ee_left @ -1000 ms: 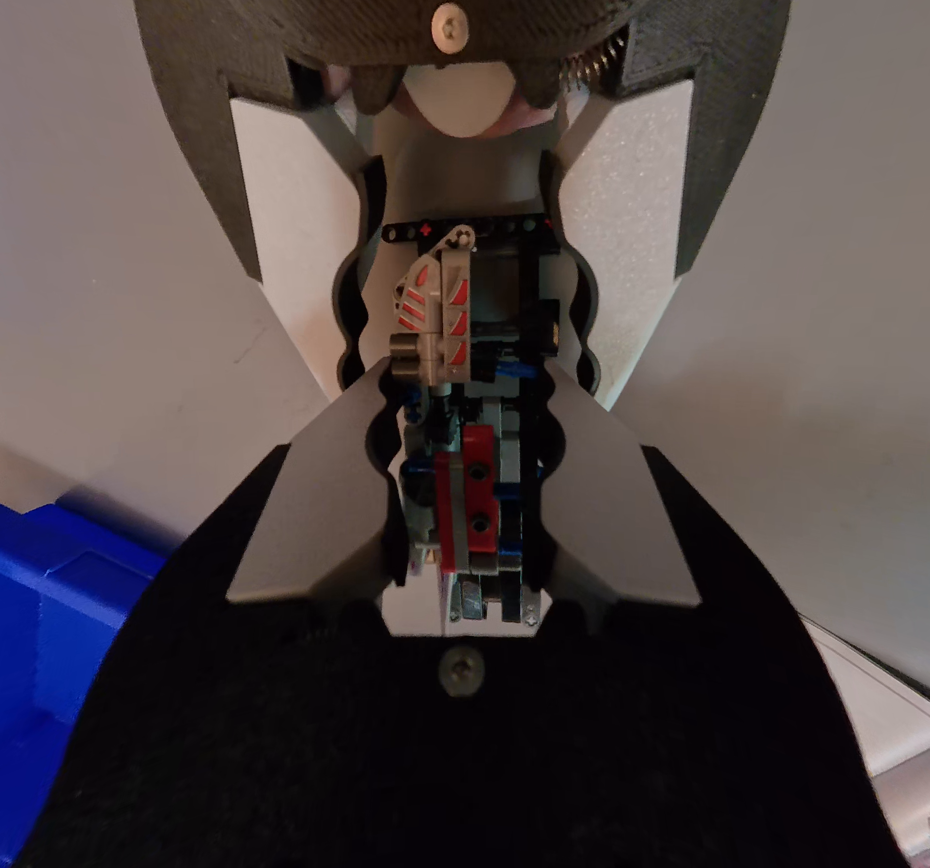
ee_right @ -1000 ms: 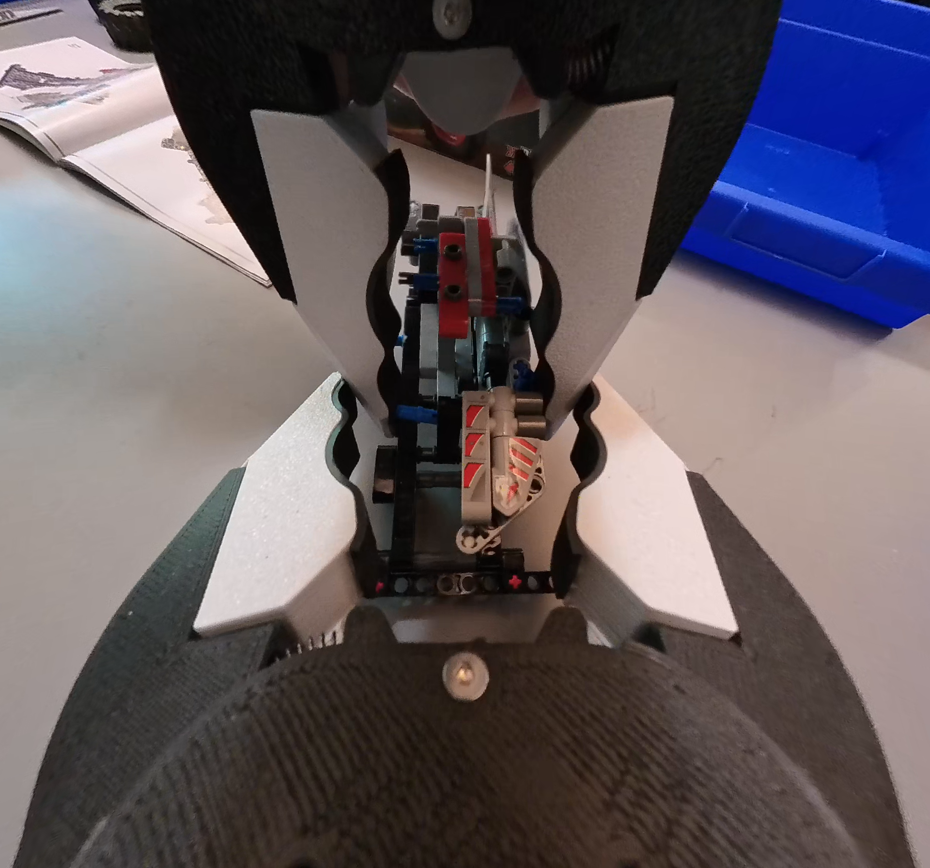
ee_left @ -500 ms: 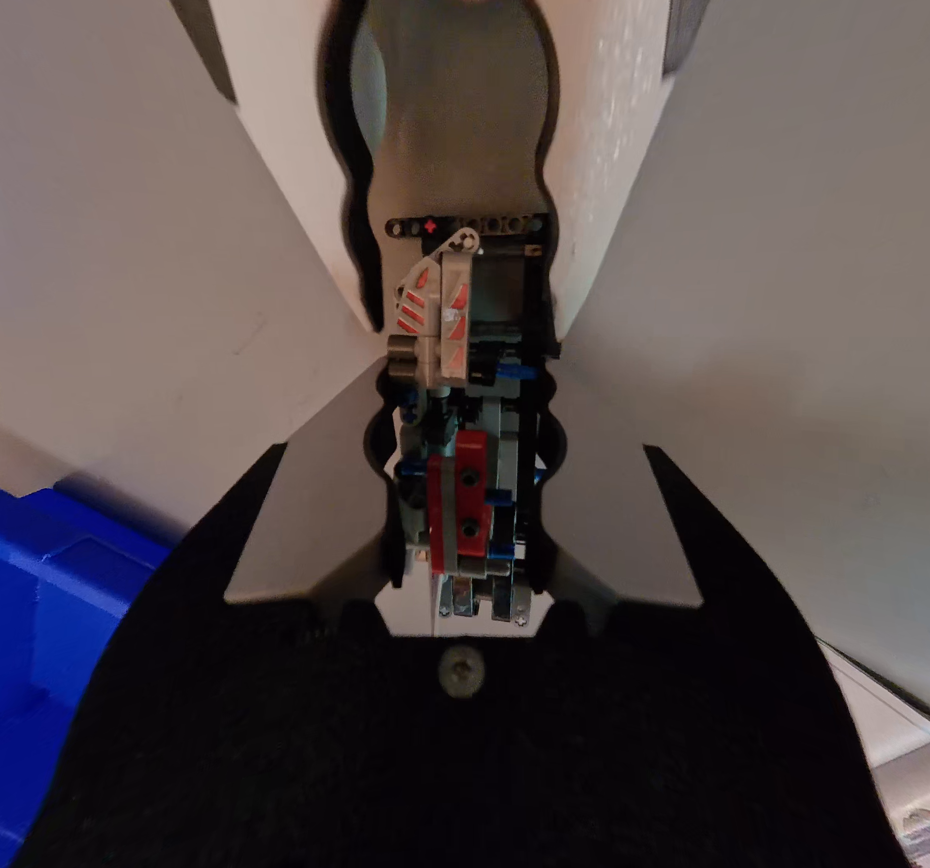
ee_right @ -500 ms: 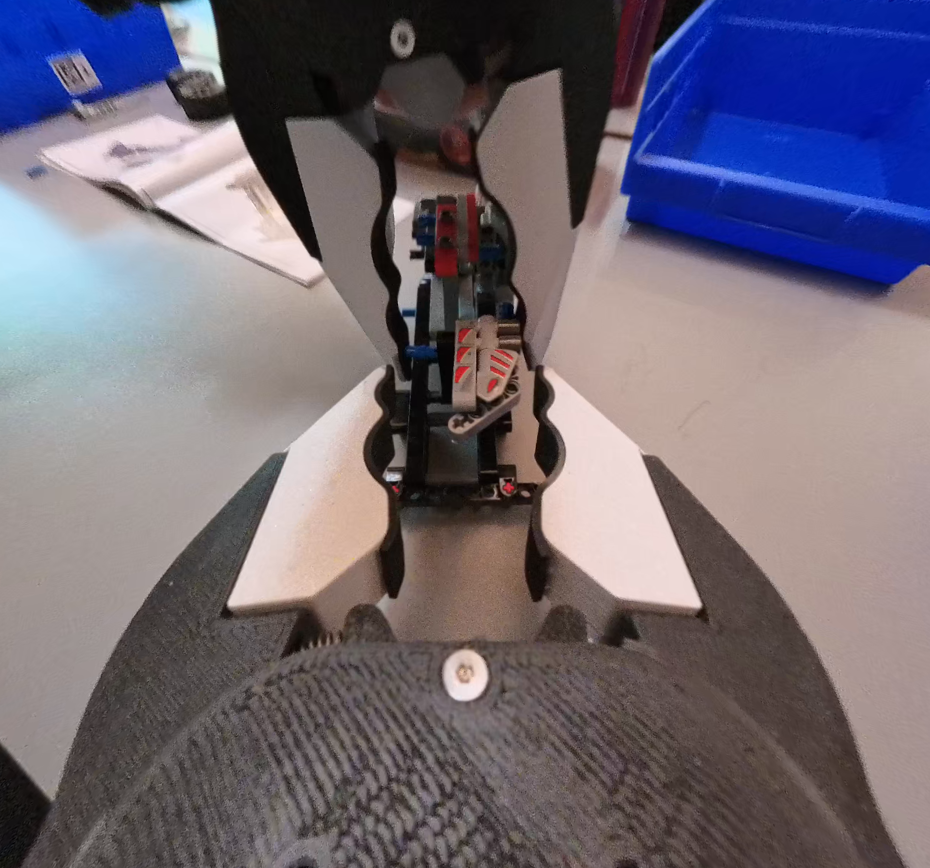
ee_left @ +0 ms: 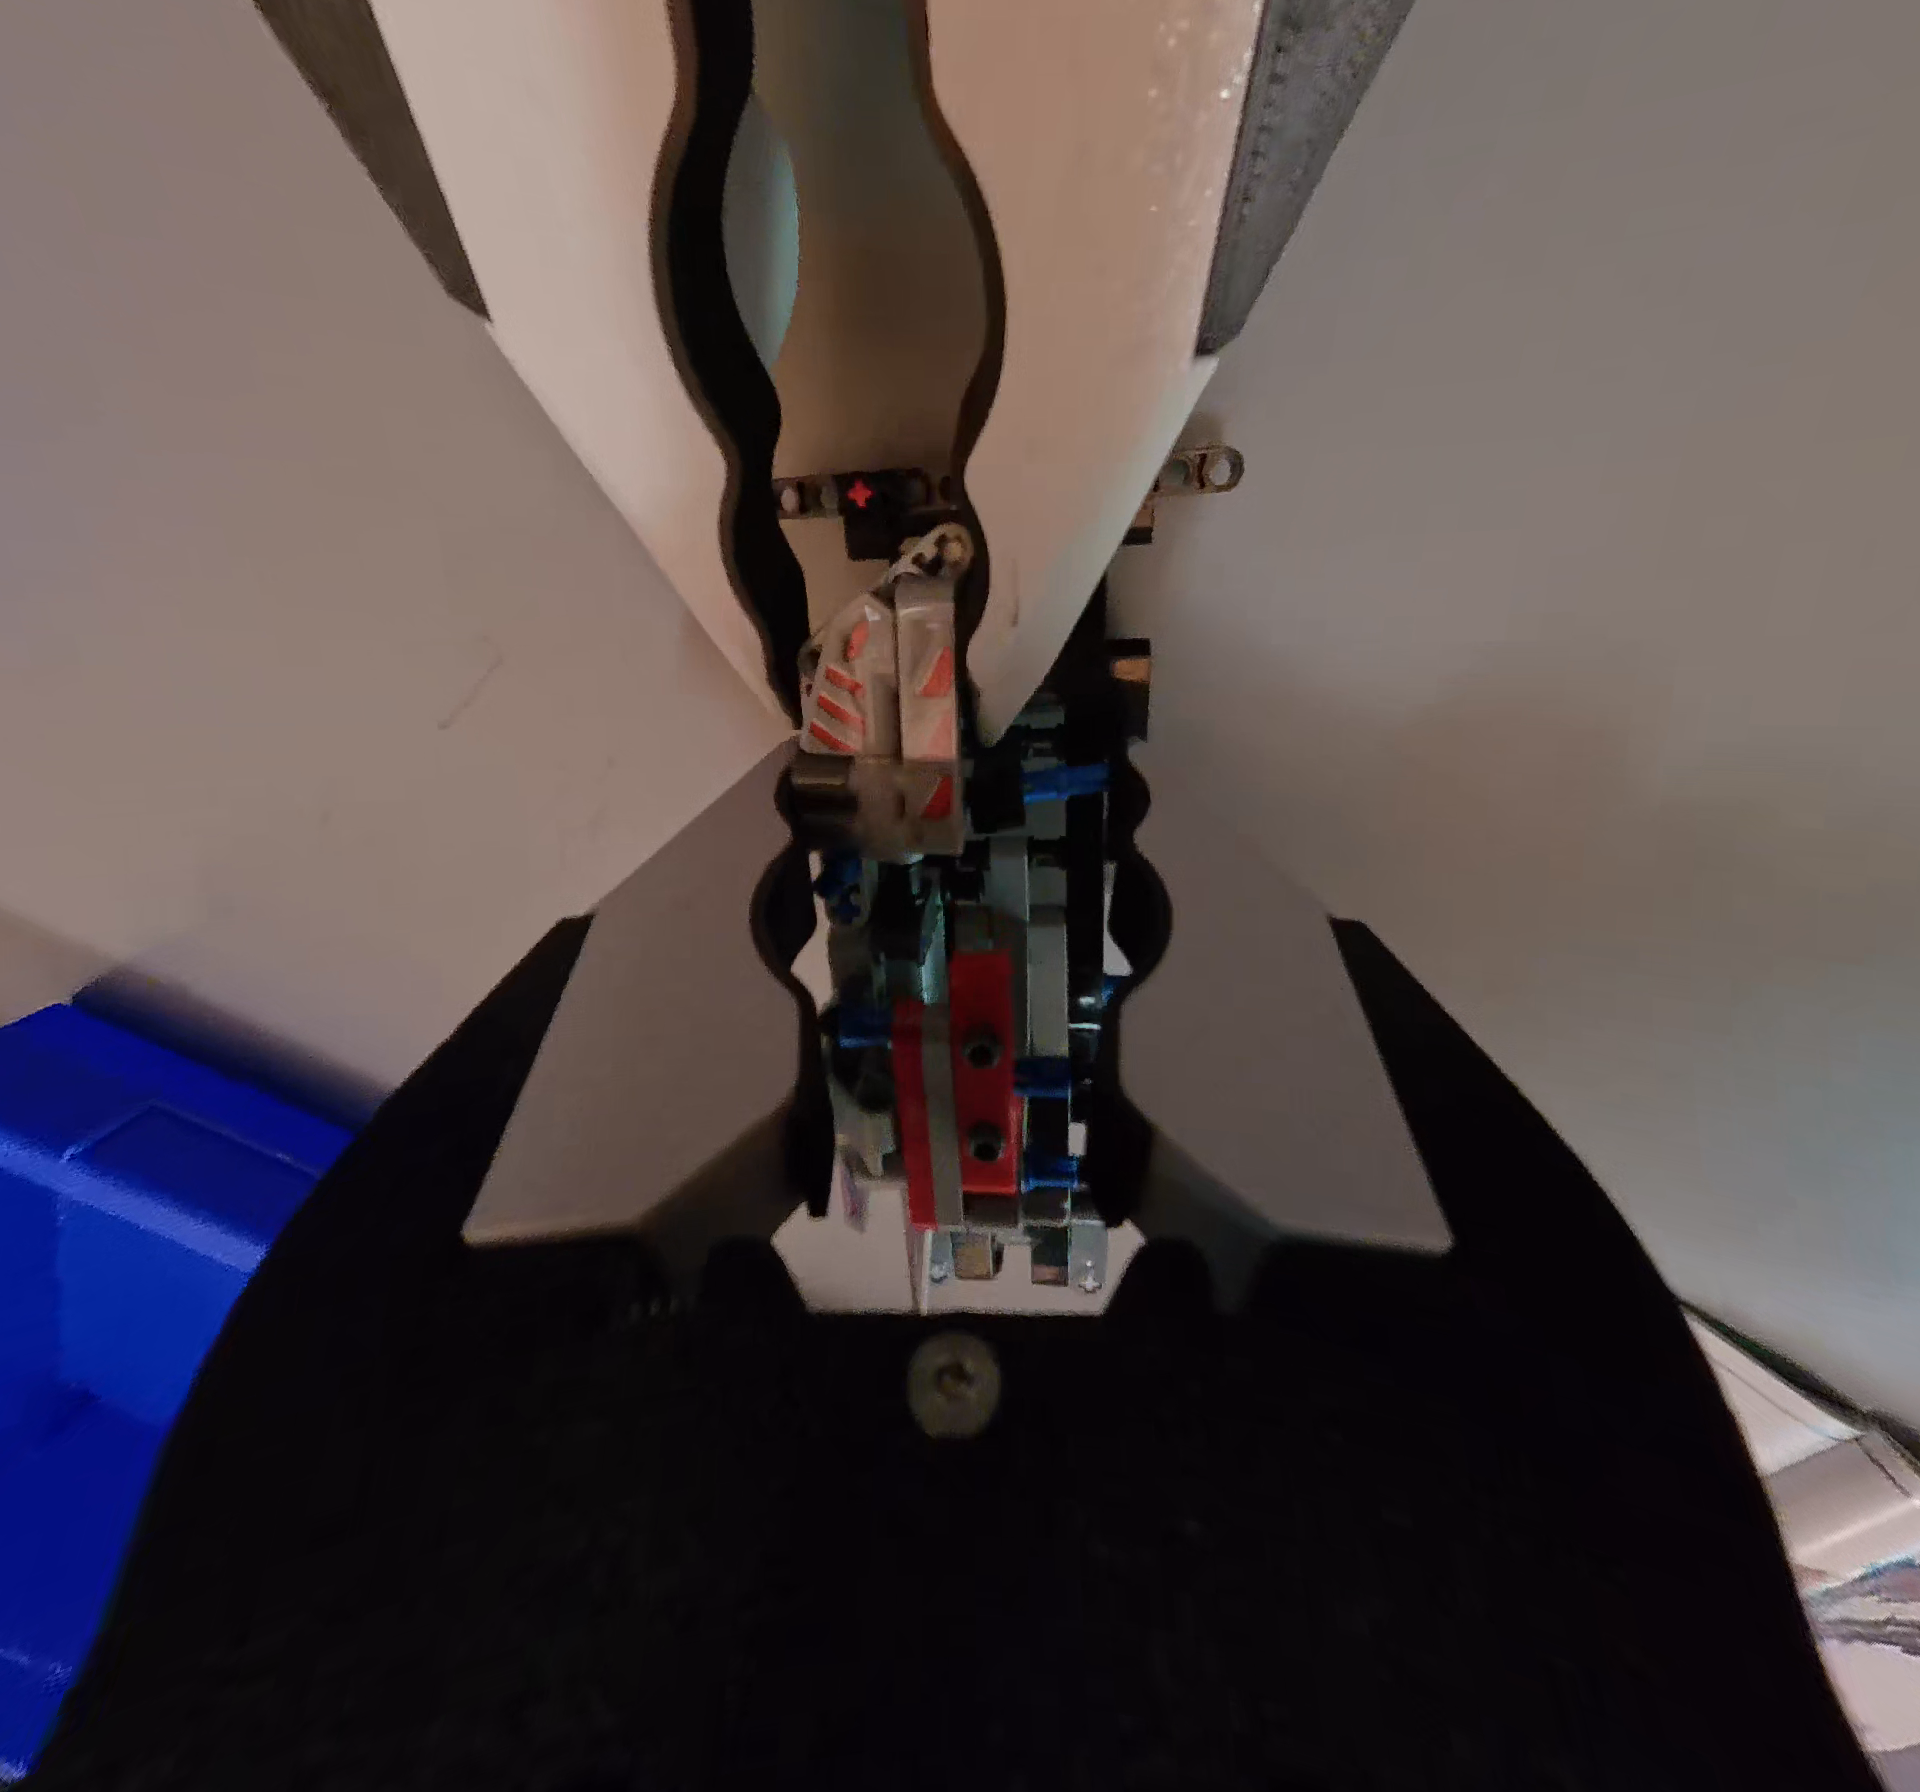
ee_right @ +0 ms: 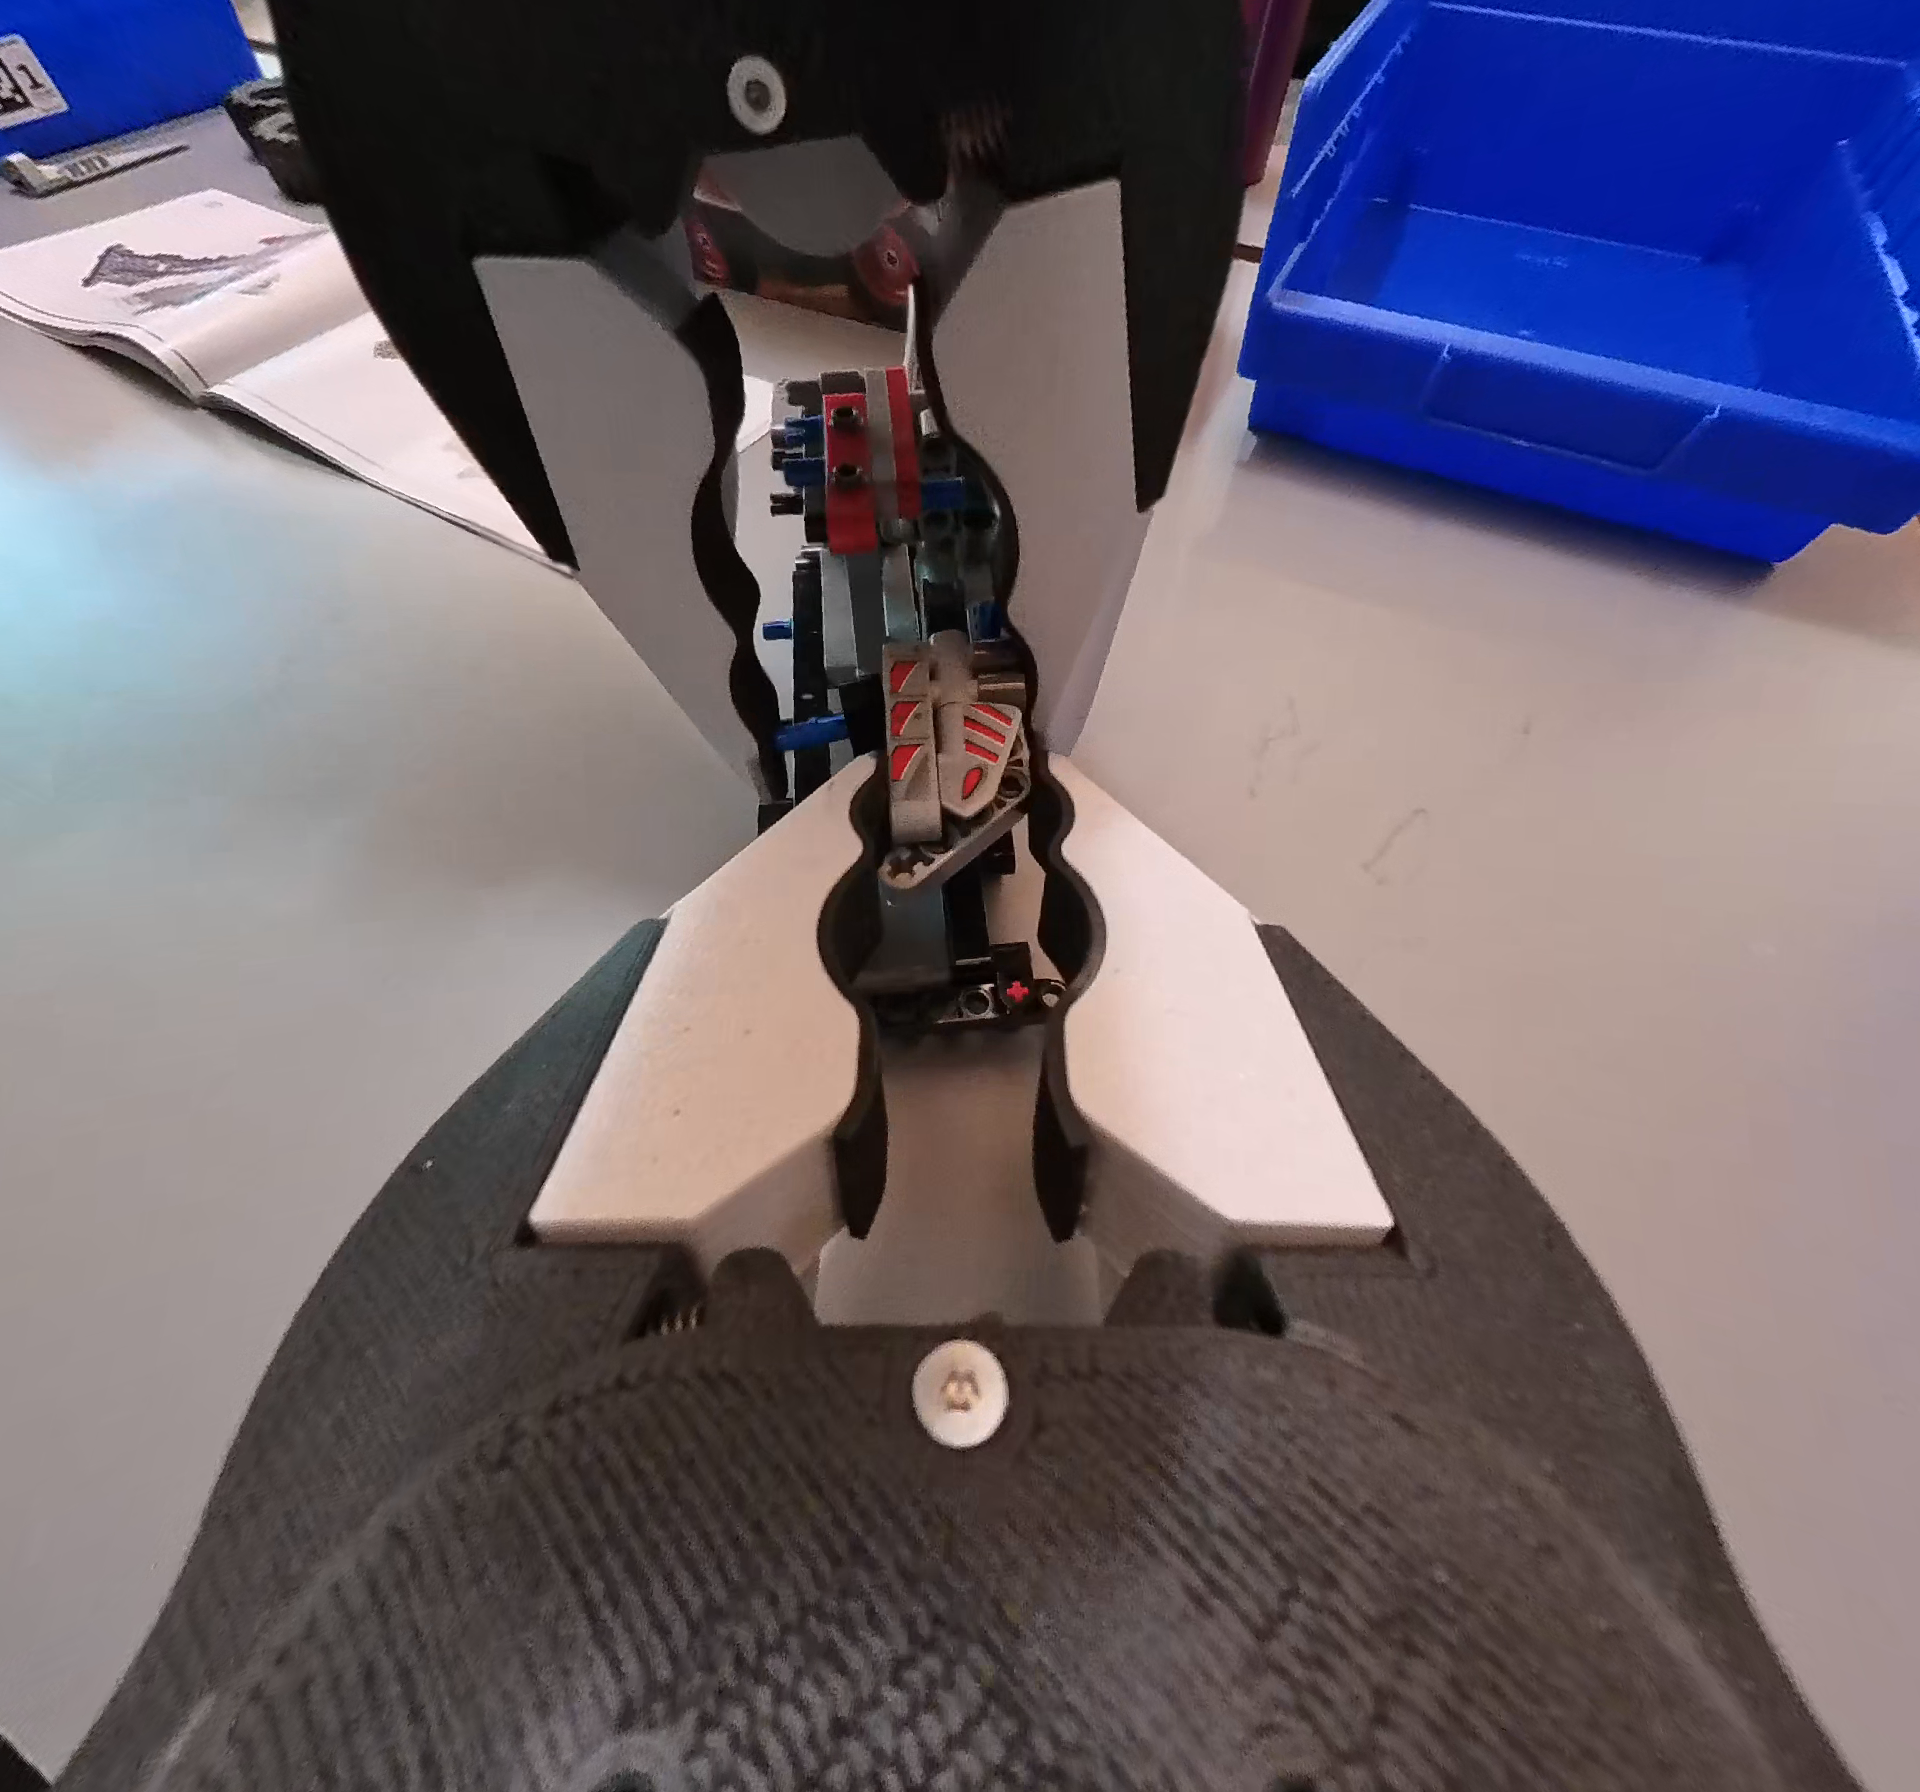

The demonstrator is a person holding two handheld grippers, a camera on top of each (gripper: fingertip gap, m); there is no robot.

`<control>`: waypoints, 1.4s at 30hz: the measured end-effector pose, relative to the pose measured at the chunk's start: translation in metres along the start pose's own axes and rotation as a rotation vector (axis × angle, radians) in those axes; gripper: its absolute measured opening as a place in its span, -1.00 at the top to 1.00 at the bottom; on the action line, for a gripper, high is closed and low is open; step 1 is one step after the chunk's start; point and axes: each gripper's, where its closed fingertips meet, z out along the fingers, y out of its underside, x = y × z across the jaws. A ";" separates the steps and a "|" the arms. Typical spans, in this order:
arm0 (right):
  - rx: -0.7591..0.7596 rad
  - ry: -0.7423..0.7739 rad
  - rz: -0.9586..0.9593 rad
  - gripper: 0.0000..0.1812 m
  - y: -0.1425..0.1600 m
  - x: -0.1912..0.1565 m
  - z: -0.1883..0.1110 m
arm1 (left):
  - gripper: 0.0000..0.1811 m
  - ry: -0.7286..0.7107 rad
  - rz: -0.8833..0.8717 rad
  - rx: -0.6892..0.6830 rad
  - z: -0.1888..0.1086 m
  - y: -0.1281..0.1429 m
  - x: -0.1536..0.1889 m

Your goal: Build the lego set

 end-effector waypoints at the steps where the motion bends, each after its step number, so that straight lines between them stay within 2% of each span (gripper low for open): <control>1: -0.001 0.005 -0.002 0.73 0.000 0.000 0.000 | 0.41 -0.006 0.008 -0.011 0.000 0.001 0.000; 25: -0.005 0.037 -0.003 0.73 -0.001 0.002 0.004 | 0.42 -0.083 -0.049 -0.011 -0.004 0.009 -0.004; 42: -0.011 0.060 -0.006 0.73 -0.001 0.002 0.007 | 0.44 -0.049 -0.052 -0.005 -0.005 0.012 -0.003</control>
